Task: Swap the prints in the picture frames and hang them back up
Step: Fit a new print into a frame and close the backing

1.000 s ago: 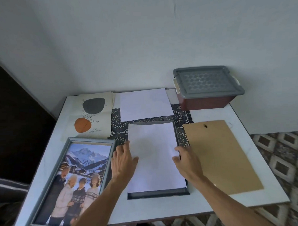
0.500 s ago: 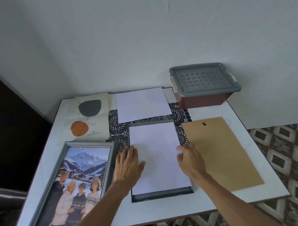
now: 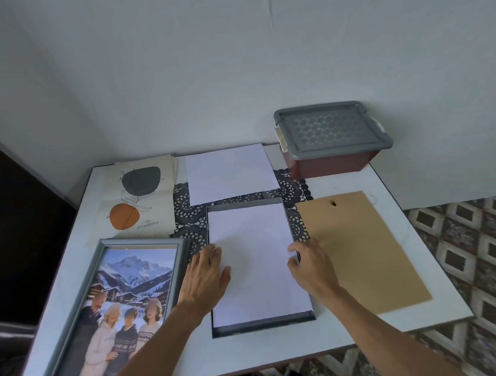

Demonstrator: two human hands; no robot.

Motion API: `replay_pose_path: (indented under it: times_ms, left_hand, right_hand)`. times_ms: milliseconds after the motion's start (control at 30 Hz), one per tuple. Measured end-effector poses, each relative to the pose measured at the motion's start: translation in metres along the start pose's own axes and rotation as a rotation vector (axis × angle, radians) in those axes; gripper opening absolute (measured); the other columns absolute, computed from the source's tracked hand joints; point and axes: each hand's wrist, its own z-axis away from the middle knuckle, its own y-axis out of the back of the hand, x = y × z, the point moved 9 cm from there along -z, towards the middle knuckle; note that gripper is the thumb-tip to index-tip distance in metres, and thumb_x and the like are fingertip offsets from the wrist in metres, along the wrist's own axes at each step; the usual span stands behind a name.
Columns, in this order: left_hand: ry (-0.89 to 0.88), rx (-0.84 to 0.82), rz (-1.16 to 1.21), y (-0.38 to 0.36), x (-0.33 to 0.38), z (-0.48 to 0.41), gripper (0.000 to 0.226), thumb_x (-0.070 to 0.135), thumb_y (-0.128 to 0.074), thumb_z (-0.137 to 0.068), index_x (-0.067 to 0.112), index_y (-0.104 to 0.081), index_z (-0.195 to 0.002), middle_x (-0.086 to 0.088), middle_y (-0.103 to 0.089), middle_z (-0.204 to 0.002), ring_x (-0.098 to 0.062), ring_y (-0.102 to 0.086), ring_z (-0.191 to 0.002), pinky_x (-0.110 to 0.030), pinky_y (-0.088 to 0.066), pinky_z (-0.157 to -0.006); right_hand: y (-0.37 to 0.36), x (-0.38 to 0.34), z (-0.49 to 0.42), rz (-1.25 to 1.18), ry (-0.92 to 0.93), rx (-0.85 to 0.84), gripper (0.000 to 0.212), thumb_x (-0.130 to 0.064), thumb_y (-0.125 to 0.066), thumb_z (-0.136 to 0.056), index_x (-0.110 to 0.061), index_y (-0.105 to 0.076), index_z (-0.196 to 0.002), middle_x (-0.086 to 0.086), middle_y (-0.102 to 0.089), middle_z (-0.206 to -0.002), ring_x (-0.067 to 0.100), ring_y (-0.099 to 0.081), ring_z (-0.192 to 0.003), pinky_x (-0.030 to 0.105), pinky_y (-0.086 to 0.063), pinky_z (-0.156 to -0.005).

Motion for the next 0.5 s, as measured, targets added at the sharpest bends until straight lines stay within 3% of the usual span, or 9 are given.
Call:
replay_pose_path:
  times_ms: [333,500]
  left_hand:
    - [0.002,0.056,0.055,0.0041,-0.0004,0.0033,0.046,0.028,-0.068,-0.088,0.001,-0.058,-0.123,-0.017,-0.055,-0.126,-0.036,-0.063,-0.102,-0.043,-0.057,-0.085]
    - [-0.004,0.072,-0.013,0.0065,-0.0015,0.0043,0.051,0.043,-0.039,-0.094,0.005,-0.059,-0.123,-0.014,-0.055,-0.125,-0.032,-0.062,-0.100,-0.042,-0.057,-0.083]
  right_hand:
    - [-0.0009,0.0021,-0.0013,0.001,-0.008,-0.009,0.021,-0.013,-0.061,-0.088,-0.015,-0.069,-0.108,0.005,-0.059,-0.110,0.020,-0.062,-0.084,0.025,-0.049,-0.073]
    - [-0.0016,0.0030,-0.0014,0.002,-0.014,-0.007,0.022,-0.013,-0.060,-0.088,-0.016,-0.068,-0.108,0.004,-0.059,-0.111,0.021,-0.062,-0.086,0.026,-0.047,-0.074]
